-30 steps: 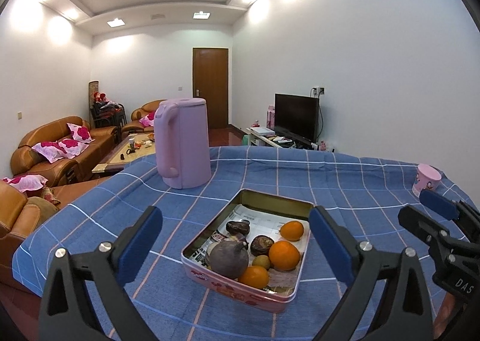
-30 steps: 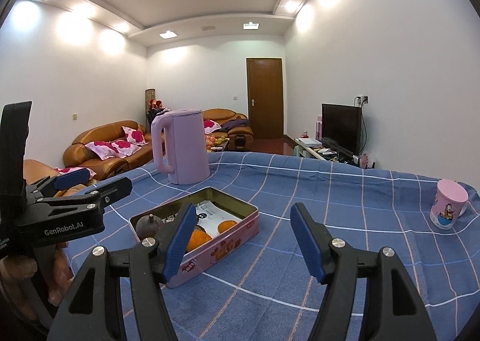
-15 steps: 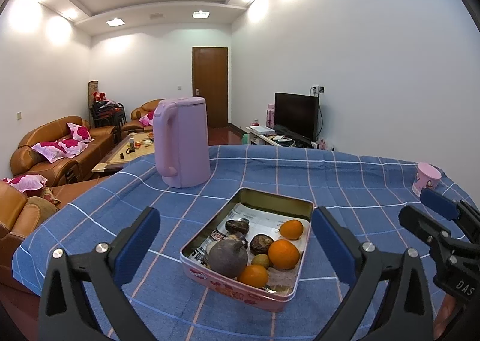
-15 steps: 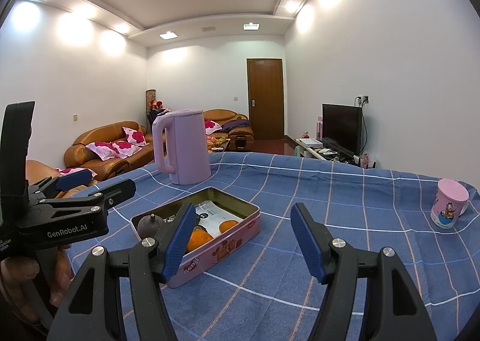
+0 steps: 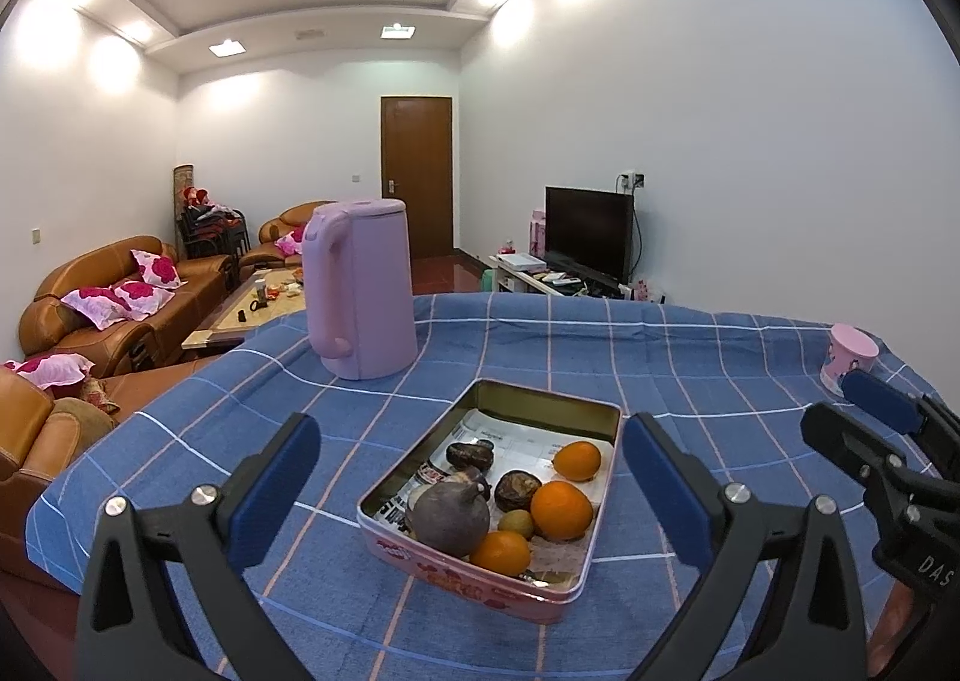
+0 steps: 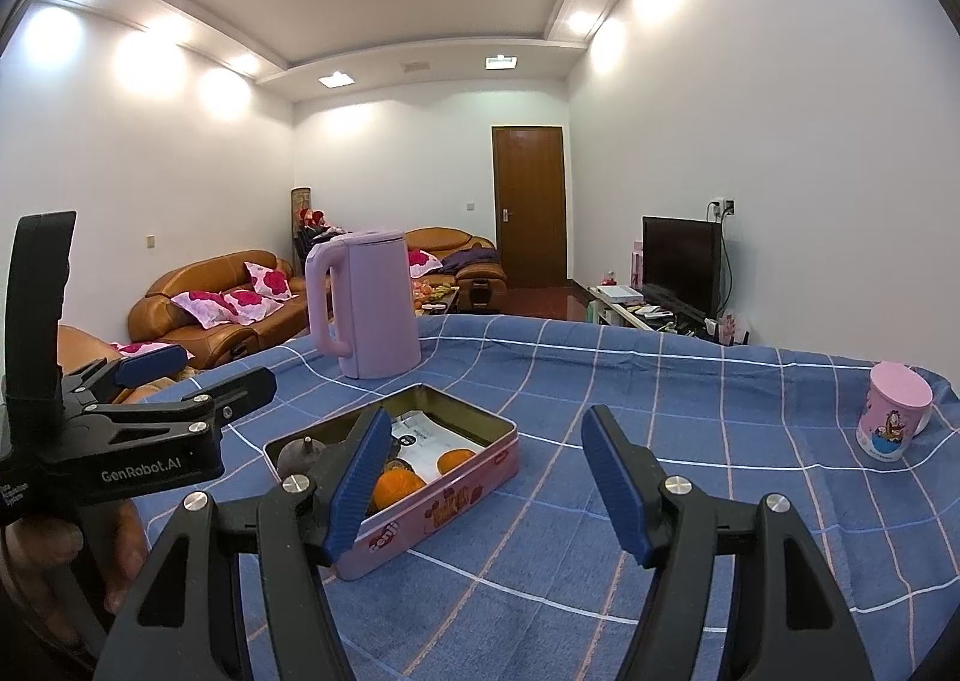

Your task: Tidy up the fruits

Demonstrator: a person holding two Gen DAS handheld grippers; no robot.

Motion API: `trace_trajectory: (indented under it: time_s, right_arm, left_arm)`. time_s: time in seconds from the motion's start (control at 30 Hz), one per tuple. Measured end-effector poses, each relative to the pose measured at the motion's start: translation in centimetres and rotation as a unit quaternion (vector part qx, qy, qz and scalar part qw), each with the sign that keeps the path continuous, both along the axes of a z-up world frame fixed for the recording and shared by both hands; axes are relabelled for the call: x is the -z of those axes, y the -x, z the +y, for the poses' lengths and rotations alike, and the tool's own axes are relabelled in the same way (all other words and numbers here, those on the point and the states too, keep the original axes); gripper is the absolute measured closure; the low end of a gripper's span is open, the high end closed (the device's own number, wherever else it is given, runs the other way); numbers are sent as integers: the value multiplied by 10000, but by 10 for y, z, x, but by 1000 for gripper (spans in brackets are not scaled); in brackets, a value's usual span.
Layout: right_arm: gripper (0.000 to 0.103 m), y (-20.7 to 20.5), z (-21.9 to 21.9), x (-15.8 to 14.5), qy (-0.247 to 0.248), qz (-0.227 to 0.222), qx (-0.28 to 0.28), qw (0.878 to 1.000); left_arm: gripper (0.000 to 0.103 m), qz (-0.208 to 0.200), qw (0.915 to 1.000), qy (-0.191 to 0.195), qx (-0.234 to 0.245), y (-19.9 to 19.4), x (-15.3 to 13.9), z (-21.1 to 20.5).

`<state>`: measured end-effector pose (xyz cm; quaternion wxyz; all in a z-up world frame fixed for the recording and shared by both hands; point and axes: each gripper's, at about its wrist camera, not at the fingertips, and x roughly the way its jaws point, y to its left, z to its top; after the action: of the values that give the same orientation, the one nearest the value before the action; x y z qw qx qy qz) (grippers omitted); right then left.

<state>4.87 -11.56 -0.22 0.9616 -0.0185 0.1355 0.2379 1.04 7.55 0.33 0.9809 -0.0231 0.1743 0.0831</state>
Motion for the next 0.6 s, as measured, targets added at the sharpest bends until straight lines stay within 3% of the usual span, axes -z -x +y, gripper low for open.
trace_trajectory:
  time_s: [0.33,0.6]
  right_arm:
    - [35,6,-4,-4,-8,-71,31,10000]
    - [35,7,-5,-5,3,-55,10,10000]
  left_arm:
    - [0,-155,9999,-16,-19,6,-10,-3]
    - [0,-35,10000,-14,-29,0,-8,-3]
